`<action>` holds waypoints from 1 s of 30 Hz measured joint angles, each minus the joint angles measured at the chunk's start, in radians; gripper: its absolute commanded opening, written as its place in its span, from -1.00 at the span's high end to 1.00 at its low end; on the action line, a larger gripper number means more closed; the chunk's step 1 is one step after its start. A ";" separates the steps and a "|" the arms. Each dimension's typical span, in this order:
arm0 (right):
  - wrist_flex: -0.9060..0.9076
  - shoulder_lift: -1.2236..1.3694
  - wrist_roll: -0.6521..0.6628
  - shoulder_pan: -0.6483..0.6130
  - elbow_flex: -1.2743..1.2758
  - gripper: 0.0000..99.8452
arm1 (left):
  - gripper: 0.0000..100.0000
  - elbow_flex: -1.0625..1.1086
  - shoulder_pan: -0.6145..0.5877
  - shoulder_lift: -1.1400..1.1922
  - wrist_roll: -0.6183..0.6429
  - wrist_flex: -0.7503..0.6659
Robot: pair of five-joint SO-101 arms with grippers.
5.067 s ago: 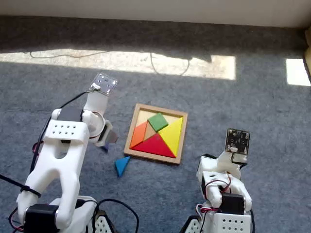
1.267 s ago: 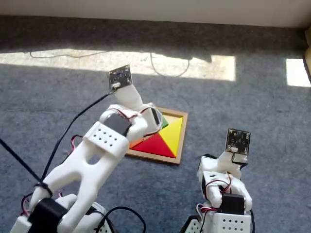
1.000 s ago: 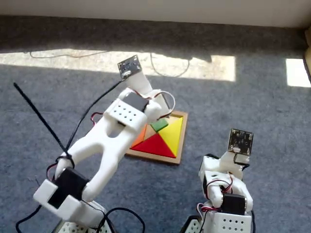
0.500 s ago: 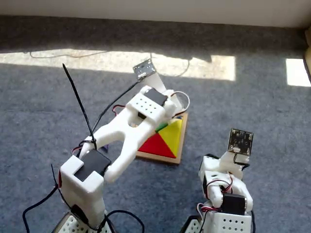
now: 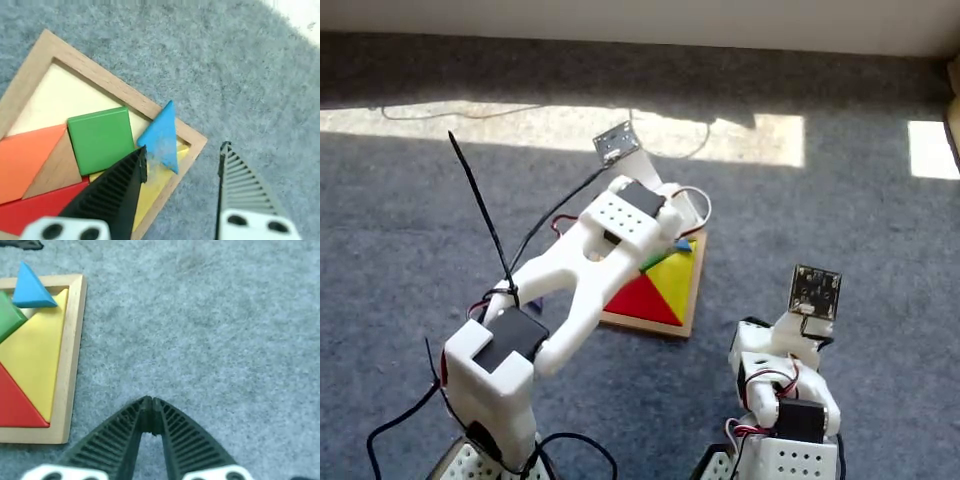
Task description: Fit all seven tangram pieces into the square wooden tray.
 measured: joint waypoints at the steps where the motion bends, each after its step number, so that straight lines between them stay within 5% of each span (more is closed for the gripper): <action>1: 0.000 0.000 0.000 0.000 0.000 0.97 | 0.53 -0.012 0.000 0.000 0.000 0.000; 17: 0.000 0.000 0.000 0.000 0.000 0.97 | 0.53 -0.026 -0.005 0.124 -0.025 -0.255; 30: 0.000 0.000 0.000 0.000 0.000 0.97 | 0.53 -0.012 -0.041 0.095 -0.028 -0.100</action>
